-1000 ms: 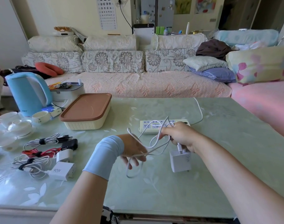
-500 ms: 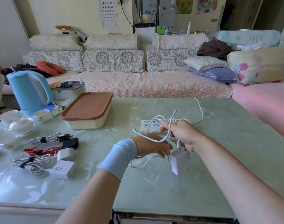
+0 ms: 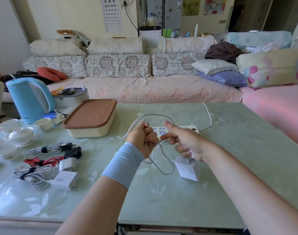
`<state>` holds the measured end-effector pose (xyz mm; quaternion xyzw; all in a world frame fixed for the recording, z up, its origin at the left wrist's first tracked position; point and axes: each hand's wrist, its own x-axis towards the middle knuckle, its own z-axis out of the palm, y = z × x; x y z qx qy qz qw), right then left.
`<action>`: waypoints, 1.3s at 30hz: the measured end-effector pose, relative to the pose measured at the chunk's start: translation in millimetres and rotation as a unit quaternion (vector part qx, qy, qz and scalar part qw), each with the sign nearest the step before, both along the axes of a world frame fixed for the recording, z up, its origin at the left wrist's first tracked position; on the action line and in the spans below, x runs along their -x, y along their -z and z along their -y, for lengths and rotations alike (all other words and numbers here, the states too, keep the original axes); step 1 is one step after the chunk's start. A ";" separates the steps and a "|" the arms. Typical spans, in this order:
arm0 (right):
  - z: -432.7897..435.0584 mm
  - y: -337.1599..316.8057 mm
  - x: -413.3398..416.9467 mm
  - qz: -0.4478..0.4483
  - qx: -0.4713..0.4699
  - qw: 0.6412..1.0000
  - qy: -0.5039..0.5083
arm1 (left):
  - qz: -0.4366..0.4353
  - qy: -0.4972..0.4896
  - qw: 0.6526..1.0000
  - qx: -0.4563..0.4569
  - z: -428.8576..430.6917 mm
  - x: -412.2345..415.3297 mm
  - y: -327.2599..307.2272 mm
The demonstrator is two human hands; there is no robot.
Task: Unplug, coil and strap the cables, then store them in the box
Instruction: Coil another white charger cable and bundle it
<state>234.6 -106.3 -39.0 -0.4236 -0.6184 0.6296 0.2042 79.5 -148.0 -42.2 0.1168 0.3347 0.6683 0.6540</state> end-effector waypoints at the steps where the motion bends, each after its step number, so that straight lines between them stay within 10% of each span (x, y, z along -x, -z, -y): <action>1: 4.9 0.8 2.6 0.012 -0.026 0.999 -0.024 | 0.056 -0.038 0.998 -0.007 -2.4 0.4 0.6; 11: 26.2 -3.4 4.5 0.121 -0.147 0.962 -0.197 | 0.236 -0.077 0.969 -0.017 -11.3 16.5 -0.3; 14: 21.2 -2.7 3.8 0.106 -0.105 0.967 -0.205 | 0.138 -0.083 0.987 -0.005 -6.1 18.8 -2.4; 17: 12.0 0.1 -2.9 0.083 -0.095 0.972 -0.197 | -0.160 -0.036 0.986 0.035 4.9 22.0 -0.1; 21: 2.2 2.4 -10.6 0.023 -0.025 0.991 -0.131 | -0.559 0.218 0.789 0.134 21.4 26.1 3.3; 24: 1.5 3.1 -10.5 0.059 -0.003 0.993 -0.104 | -0.537 0.478 0.694 0.041 36.6 17.0 -2.0; 27: 6.4 1.1 -5.8 0.109 -0.019 0.989 -0.098 | -0.344 0.561 0.737 -0.153 43.4 14.0 -18.0; 30: 6.2 -1.0 -3.6 0.127 -0.021 0.989 -0.067 | -0.133 0.400 0.867 -0.264 41.0 6.6 -29.6; 33: 5.1 -1.9 -3.8 0.129 -0.006 0.988 -0.083 | -0.235 0.124 0.934 -0.239 29.5 -2.5 -23.0; 36: 7.7 -3.4 -1.8 0.149 -0.007 0.982 -0.116 | -0.625 0.099 0.750 -0.195 22.7 0.9 -4.7; 39: 9.7 -5.4 -1.9 0.148 0.002 0.982 -0.119 | -0.762 0.151 0.604 -0.175 21.4 3.6 8.1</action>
